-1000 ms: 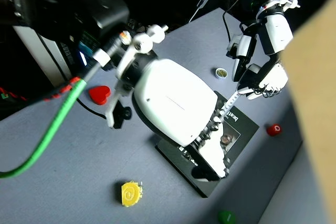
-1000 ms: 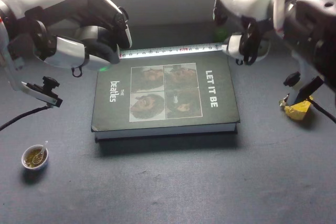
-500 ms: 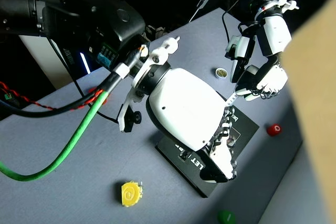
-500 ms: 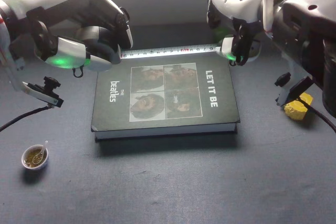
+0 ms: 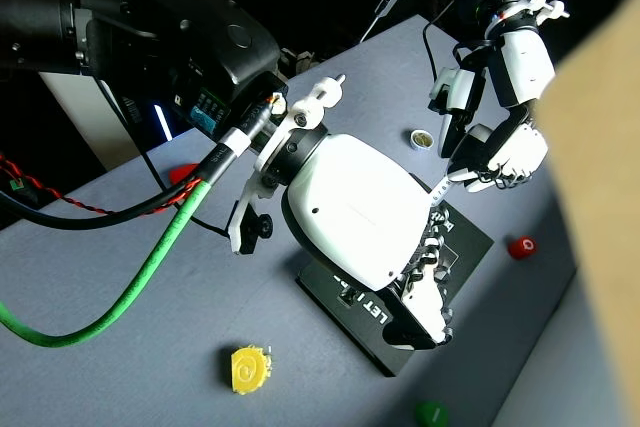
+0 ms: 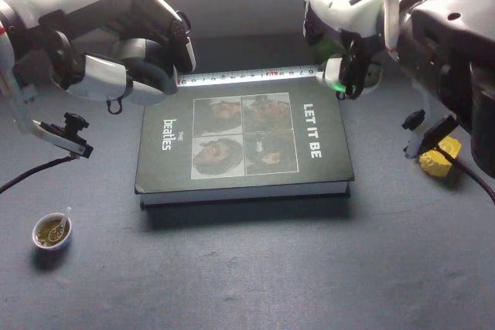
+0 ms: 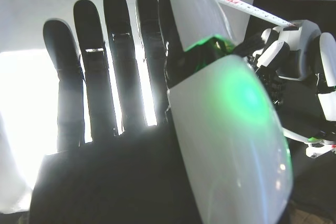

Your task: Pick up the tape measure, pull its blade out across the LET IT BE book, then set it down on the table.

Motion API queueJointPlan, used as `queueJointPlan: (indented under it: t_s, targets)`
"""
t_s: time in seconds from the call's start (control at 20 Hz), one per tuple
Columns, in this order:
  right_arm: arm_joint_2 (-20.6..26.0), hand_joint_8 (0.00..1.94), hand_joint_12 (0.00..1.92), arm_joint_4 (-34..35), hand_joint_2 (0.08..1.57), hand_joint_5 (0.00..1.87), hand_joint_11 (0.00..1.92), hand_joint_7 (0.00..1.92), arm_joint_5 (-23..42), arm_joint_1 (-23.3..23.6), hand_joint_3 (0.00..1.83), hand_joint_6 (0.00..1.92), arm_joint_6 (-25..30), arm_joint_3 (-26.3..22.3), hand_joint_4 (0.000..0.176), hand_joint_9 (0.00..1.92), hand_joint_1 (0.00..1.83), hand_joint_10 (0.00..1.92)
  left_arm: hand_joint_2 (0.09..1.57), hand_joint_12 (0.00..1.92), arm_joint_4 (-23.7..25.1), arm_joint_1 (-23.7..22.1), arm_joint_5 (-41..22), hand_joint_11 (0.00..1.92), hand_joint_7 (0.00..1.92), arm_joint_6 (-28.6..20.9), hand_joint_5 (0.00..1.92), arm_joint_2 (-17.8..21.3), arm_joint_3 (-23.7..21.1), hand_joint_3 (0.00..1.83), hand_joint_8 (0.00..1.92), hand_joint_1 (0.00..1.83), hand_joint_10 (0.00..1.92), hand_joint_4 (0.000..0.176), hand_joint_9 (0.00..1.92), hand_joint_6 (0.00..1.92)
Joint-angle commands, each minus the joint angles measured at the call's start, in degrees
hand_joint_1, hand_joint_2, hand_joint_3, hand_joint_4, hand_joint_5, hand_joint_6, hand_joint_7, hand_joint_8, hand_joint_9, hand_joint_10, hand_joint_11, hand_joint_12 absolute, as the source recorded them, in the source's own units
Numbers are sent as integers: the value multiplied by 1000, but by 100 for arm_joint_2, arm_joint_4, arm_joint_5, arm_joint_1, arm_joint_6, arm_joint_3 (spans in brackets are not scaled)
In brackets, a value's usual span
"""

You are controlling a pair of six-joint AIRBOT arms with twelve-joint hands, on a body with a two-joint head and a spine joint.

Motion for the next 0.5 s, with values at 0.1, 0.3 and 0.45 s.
queueJointPlan:
  t_s: [0.1,0.3,0.45]
  targets:
    - [18,37,1462,-408,1163,797,342,841,88,-4,0,31,14,10,0,504,1035,856,1066,1456,-60,-105,-731,901,1062,-45,1046,-4,7,0,778,1497,1004,0,999,614]
    - [19,38,1459,-411,1163,792,333,843,85,4,0,28,13,10,0,503,1036,857,1066,1453,-45,-105,-732,902,1066,-45,1043,-7,14,0,763,1497,1000,0,1004,623]
    - [44,39,1450,-415,1164,814,307,842,65,41,0,37,11,10,0,481,1036,848,1066,1450,-23,-110,-732,904,1074,-45,1031,-3,8,0,764,1497,994,0,1003,631]
